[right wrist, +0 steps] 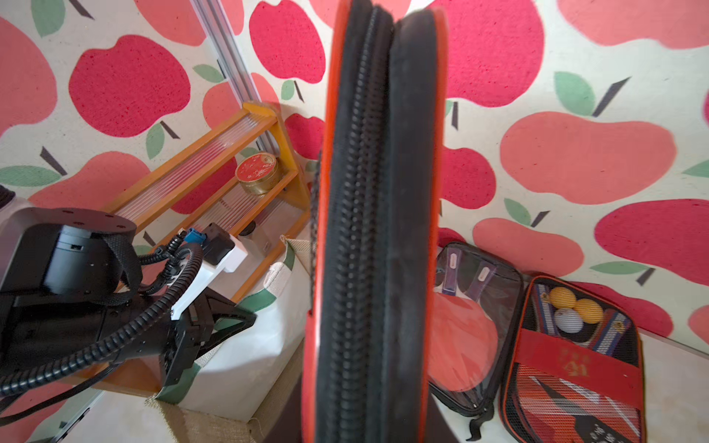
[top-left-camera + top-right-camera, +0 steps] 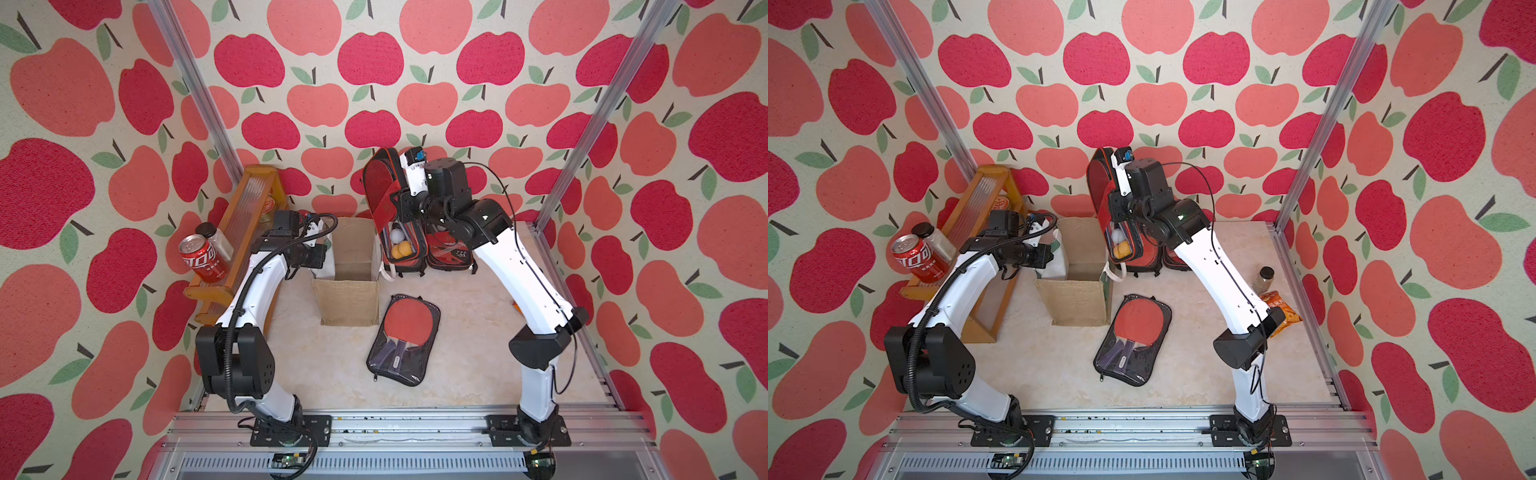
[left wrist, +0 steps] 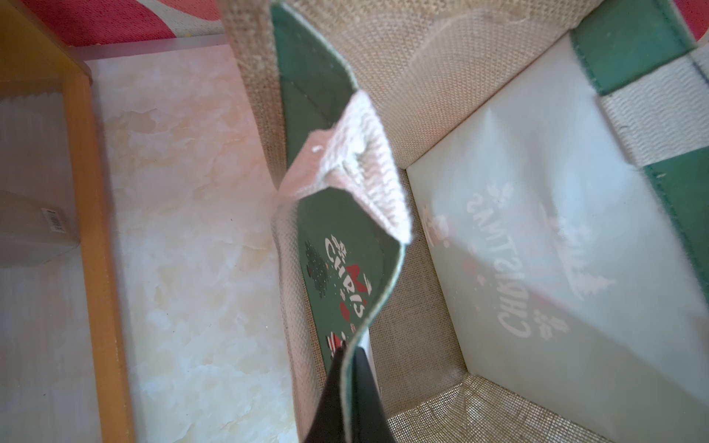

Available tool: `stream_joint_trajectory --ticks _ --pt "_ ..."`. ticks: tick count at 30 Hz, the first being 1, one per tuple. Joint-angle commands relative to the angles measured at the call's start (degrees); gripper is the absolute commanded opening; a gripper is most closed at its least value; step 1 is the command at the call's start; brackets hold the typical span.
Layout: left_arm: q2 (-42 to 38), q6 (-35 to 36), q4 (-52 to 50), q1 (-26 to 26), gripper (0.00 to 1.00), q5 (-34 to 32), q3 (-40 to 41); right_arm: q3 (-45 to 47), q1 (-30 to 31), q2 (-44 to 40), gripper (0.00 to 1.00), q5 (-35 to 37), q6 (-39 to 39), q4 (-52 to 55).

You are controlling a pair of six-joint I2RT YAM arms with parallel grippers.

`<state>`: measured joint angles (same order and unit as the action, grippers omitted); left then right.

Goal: Remove the ping pong set from the canvas bag
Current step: Adjust the ping pong set at the center of the board.

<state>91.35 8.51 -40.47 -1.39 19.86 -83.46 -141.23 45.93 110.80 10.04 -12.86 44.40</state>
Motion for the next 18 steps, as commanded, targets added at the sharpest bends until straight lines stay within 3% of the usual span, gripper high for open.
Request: stream_joint_trajectory --ticks 1,10,18 --pt "-0.34 0.66 -0.84 0.47 0.0 -1.92 0.75 2.04 -0.45 -5.64 0.0 3.11 2.16 -7.66" --pt "-0.05 0.54 -0.93 0.51 0.0 -1.92 0.57 17.82 -2.51 -15.83 0.0 7.61 2.13 -10.23" --pt "0.66 0.28 -1.12 0.5 0.0 -1.37 0.56 34.05 -6.48 -25.75 0.0 9.04 -3.0 -11.09"
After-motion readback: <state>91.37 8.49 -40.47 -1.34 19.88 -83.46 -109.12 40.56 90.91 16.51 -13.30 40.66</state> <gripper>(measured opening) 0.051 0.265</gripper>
